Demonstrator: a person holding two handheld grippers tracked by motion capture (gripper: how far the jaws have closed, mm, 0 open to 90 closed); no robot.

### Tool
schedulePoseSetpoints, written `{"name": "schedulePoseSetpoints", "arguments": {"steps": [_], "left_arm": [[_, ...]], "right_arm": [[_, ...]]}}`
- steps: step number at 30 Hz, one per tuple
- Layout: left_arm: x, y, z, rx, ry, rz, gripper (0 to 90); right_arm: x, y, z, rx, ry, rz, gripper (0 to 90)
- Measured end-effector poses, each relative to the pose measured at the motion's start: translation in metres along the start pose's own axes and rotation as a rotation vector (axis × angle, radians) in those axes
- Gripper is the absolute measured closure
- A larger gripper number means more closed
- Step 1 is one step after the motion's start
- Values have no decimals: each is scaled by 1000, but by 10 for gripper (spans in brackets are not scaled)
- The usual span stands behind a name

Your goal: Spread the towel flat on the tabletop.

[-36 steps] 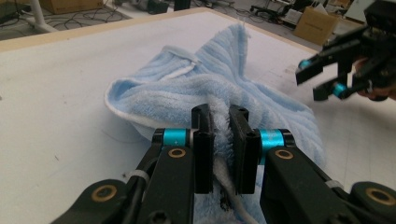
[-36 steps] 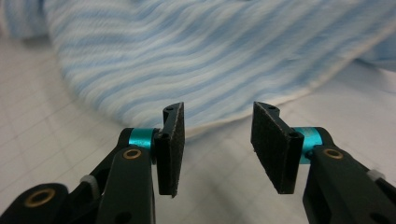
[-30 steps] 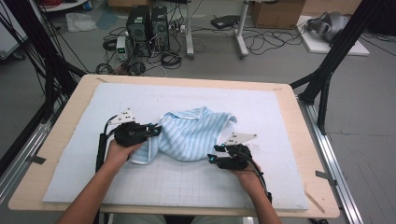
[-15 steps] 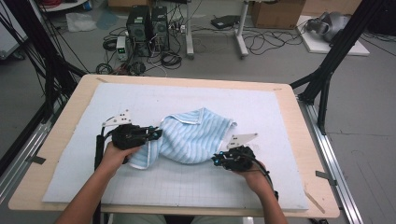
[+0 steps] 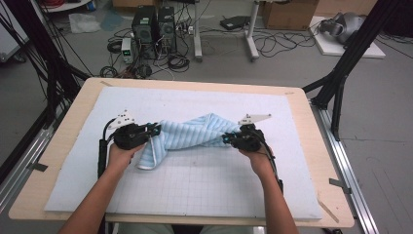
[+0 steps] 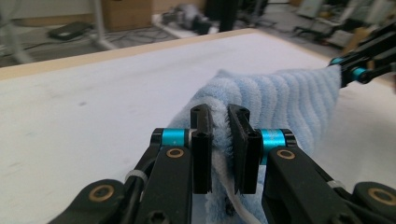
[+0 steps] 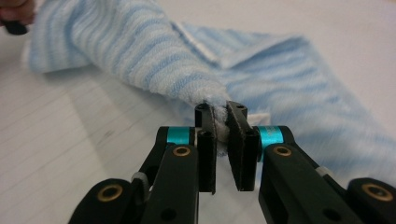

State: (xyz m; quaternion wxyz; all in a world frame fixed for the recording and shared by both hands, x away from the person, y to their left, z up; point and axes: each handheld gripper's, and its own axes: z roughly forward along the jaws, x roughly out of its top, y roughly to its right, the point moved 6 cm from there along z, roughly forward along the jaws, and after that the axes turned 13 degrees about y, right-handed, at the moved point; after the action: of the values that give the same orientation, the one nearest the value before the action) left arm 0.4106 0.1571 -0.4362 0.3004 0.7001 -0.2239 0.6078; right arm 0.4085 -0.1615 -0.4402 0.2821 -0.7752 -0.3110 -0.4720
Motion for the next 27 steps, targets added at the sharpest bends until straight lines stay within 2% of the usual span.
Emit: {"name": "schedulePoseSetpoints", "arguments": {"steps": [3, 5, 7, 9, 13, 16, 18, 20, 22, 25, 27], "left_arm": [[-6, -13, 1, 79, -33, 3, 788], [-8, -19, 1, 128, -45, -11, 729], [-8, -22, -2, 142, -51, -43, 623], [-7, -23, -5, 145, -53, -34, 562], [0, -21, -16, 111, -37, -30, 485], [3, -9, -21, 36, -26, -53, 416], [1, 2, -23, -10, -43, -31, 381], [-3, 11, -22, -37, -67, 7, 363], [-9, 17, -21, -48, -100, 36, 351], [-20, 23, -16, -64, -163, 46, 328], [-25, 24, -14, -71, -197, 59, 308]], "right_arm": [[9, 6, 24, -62, -21, -3, 825], [14, 10, 39, -111, -46, -2, 825], [16, 13, 51, -151, -72, 1, 825], [17, 17, 60, -183, -84, 11, 824], [14, 25, 67, -222, -95, 31, 815], [10, 26, 69, -229, -106, 44, 785], [11, 26, 69, -230, -96, 51, 731], [12, 24, 67, -230, -92, 57, 663], [14, 22, 64, -232, -82, 59, 595], [15, 17, 54, -221, -53, 46, 511], [14, 14, 45, -227, -52, 37, 479]]}}
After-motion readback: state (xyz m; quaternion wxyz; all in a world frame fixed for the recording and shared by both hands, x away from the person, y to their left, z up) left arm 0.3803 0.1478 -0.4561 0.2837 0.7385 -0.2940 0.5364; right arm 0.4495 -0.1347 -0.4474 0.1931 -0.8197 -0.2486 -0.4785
